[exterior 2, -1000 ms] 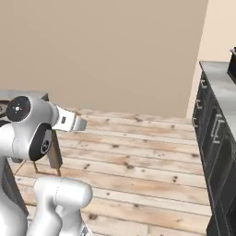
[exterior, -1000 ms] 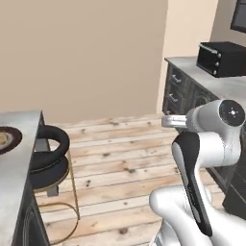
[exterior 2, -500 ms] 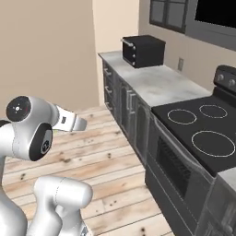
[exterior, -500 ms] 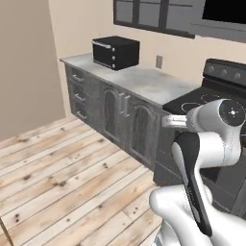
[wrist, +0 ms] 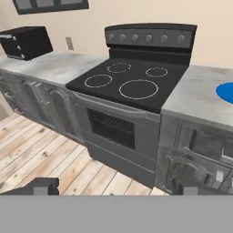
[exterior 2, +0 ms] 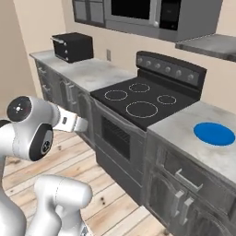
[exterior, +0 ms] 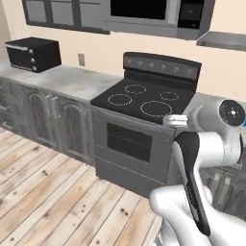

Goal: Move the hot dog bun to the plate on the dining table and place the condiment next to that plate. Then navigate to the fridge and take the sausage and place it on the plate as well.

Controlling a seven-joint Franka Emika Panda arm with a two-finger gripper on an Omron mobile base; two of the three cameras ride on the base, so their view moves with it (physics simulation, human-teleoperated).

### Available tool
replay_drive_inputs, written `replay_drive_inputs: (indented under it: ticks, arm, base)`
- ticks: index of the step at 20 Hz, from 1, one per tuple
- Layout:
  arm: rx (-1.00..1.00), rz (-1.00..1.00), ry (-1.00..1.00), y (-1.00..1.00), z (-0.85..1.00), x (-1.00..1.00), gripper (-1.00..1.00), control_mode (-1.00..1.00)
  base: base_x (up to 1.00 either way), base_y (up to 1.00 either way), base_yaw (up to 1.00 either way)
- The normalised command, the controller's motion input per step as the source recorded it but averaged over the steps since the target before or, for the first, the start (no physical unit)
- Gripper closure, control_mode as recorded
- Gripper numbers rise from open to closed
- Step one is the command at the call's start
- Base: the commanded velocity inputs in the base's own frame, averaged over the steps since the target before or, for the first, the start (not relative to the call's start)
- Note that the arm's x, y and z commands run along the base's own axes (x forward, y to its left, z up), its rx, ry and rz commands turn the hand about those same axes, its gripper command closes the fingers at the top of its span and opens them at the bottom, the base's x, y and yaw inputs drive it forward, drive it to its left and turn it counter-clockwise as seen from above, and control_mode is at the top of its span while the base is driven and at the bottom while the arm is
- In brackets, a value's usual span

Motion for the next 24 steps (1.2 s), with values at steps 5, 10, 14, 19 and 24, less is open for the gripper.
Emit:
replay_drive_inputs:
  ticks: [5,10,14,19,24]
  arm:
    - [0.0,0.0,0.0,0.0,0.0,0.0,-1.0,1.0]
    - [0.0,0.0,0.0,0.0,0.0,0.0,-1.0,1.0]
    - [0.0,0.0,0.0,0.0,0.0,0.0,-1.0,1.0]
    - [0.0,0.0,0.0,0.0,0.0,0.0,-1.0,1.0]
    - [0.0,0.0,0.0,0.0,0.0,0.0,-1.0,1.0]
  base:
    - [-0.15,-0.8,-0.4]
    - [0.23,-0.58,-0.43]
    - [0.56,0.07,-0.45]
    - [0.56,0.35,-0.41]
    - [0.48,0.46,-0.26]
